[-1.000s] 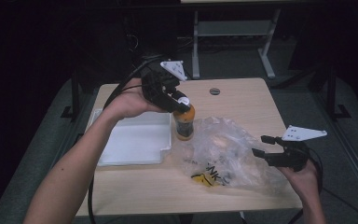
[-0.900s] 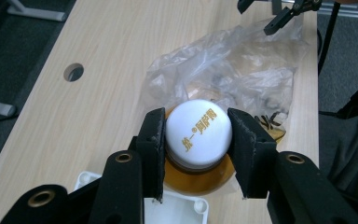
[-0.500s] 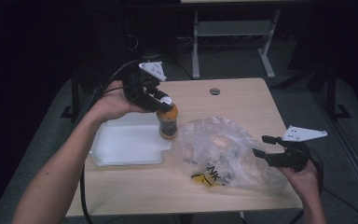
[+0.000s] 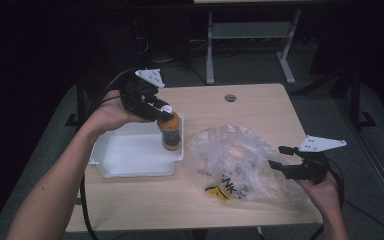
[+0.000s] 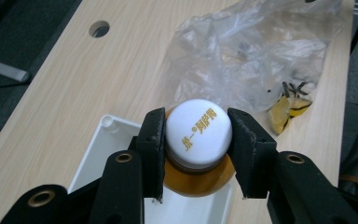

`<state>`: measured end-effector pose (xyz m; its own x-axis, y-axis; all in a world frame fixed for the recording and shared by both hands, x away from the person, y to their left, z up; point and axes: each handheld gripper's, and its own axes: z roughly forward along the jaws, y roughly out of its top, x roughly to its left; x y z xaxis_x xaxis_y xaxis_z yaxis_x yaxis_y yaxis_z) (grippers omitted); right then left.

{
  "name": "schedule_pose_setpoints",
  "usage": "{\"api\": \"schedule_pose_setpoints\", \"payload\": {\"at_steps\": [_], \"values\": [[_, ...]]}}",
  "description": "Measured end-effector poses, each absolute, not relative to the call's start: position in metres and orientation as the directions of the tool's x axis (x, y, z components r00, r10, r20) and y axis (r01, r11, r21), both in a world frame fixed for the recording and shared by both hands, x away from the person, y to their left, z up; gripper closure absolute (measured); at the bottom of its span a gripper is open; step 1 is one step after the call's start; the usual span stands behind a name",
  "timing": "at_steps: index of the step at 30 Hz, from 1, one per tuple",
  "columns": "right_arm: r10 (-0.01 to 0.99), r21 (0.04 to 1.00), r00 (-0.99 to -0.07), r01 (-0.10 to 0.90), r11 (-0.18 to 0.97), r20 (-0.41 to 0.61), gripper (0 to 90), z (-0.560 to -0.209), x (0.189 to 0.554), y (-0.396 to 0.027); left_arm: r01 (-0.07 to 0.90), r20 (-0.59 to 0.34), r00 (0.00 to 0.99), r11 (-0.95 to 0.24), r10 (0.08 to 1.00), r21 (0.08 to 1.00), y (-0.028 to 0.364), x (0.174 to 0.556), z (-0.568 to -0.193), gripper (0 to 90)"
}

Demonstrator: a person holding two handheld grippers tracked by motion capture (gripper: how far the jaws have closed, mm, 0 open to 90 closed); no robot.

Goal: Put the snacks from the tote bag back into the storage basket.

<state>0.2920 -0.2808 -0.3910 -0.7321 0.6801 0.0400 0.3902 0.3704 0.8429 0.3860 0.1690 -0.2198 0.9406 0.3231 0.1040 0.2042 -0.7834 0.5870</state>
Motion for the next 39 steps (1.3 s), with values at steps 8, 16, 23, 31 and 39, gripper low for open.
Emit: {"api": "schedule_pose_setpoints", "payload": {"at_steps": [8,16,23,31,39], "values": [[0.683,0.842,-0.729,0.395,0.368,0.044,33.5,-0.392,0.292,-0.282,0.238,0.088,0.931,-0.774,0.354,0.587,0.18,0.388,-0.237,59.2],[0.68,0.84,-0.732,0.393,0.374,0.039,33.4,-0.392,0.293,-0.279,0.257,0.073,0.927,-0.765,0.367,0.59,0.188,0.389,-0.252,59.2],[0.68,0.84,-0.732,0.394,0.373,0.042,32.9,-0.392,0.293,-0.278,0.261,0.065,0.928,-0.764,0.367,0.59,0.191,0.389,-0.265,59.2],[0.679,0.84,-0.733,0.394,0.374,0.042,32.7,-0.392,0.294,-0.278,0.27,0.058,0.928,-0.77,0.369,0.579,0.189,0.39,-0.275,59.2],[0.678,0.836,-0.734,0.395,0.381,0.038,32.6,-0.393,0.294,-0.277,0.267,0.054,0.931,-0.771,0.362,0.578,0.186,0.392,-0.283,59.2]]}}
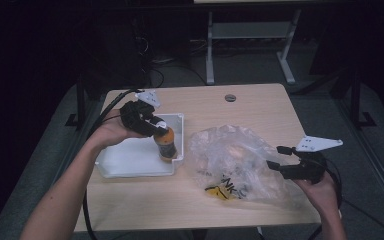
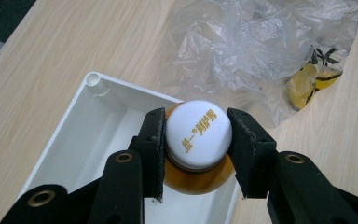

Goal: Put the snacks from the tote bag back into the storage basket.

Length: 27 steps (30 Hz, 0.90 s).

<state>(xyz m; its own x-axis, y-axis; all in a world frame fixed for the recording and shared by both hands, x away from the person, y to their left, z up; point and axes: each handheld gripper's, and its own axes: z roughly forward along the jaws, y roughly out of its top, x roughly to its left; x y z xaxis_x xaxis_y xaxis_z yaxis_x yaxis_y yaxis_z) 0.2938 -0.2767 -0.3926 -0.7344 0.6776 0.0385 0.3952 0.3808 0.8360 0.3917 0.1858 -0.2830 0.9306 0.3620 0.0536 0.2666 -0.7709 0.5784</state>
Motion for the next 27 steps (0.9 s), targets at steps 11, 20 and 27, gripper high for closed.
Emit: {"api": "schedule_pose_setpoints", "payload": {"at_steps": [11,20,27], "values": [[0.675,0.834,-0.736,0.396,0.384,0.039,32.6,-0.393,0.294,-0.275,0.284,0.033,0.929,-0.765,0.369,0.578,0.187,0.395,-0.297,59.2],[0.672,0.833,-0.739,0.399,0.384,0.044,32.6,-0.394,0.296,-0.275,0.294,0.022,0.928,-0.768,0.372,0.569,0.183,0.395,-0.308,59.2],[0.67,0.834,-0.742,0.395,0.385,0.042,32.6,-0.394,0.295,-0.275,0.3,0.007,0.93,-0.771,0.367,0.562,0.182,0.397,-0.311,59.1]]}}
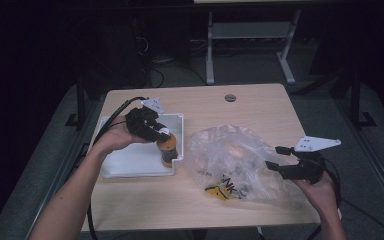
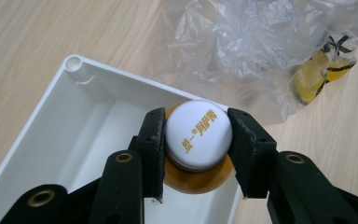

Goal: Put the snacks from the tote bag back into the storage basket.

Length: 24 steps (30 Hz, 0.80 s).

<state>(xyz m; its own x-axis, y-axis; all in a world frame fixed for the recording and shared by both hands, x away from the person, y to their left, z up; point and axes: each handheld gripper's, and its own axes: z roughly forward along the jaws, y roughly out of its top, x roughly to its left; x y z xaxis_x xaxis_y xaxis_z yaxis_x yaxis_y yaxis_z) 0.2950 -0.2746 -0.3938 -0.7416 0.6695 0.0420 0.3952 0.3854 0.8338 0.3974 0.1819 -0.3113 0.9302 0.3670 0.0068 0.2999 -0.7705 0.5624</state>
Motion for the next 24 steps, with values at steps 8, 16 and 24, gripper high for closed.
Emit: {"api": "schedule_pose_setpoints", "payload": {"at_steps": [8,16,24], "values": [[0.666,0.829,-0.745,0.398,0.392,0.042,32.6,-0.3953,0.2953,-0.2734,0.296,-0.002,0.934,-0.767,0.358,0.569,0.1828,0.3995,-0.3124,59.0],[0.665,0.829,-0.746,0.398,0.394,0.042,32.2,-0.3959,0.2944,-0.2726,0.306,-0.006,0.93,-0.763,0.369,0.569,0.1833,0.3992,-0.3127,58.8],[0.652,0.826,-0.756,0.396,0.402,0.045,31.1,-0.3964,0.2937,-0.2696,0.306,0.003,0.928,-0.767,0.373,0.564,0.183,0.3978,-0.3123,58.0]]}}
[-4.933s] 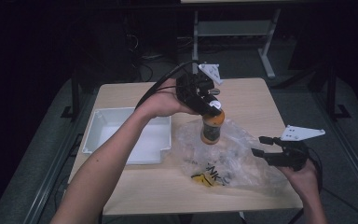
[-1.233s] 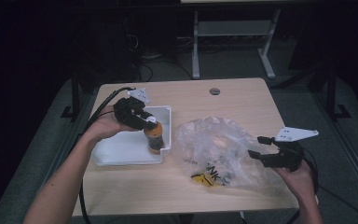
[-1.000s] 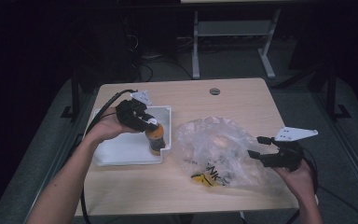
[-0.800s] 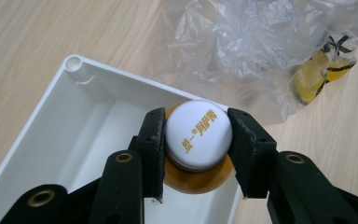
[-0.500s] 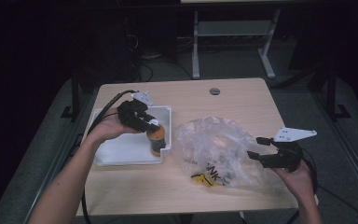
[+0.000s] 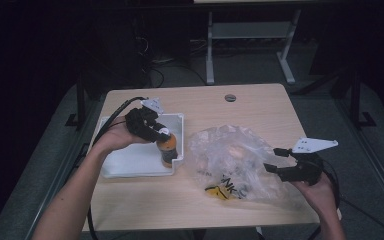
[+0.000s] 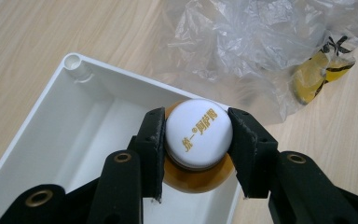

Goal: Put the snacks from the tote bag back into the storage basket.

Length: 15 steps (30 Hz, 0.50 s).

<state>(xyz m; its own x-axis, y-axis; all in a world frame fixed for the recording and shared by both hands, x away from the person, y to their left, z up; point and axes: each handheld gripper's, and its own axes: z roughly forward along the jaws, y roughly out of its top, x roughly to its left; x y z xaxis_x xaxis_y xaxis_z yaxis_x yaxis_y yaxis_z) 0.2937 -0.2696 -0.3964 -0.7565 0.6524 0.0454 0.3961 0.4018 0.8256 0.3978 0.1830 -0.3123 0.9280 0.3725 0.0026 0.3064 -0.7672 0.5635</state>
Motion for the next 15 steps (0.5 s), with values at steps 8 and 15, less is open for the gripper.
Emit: {"api": "schedule_pose_setpoints", "payload": {"at_steps": [8,15], "values": [[0.65,0.819,-0.759,0.399,0.413,0.042,29.7,-0.3979,0.2955,-0.2671,0.321,-0.008,0.922,-0.751,0.388,0.578,0.1897,0.3999,-0.3093,48.4],[0.654,0.819,-0.755,0.405,0.406,0.049,29.1,-0.3999,0.295,-0.2681,0.348,-0.038,0.914,-0.733,0.404,0.585,0.1921,0.4011,-0.3104,36.6]]}}
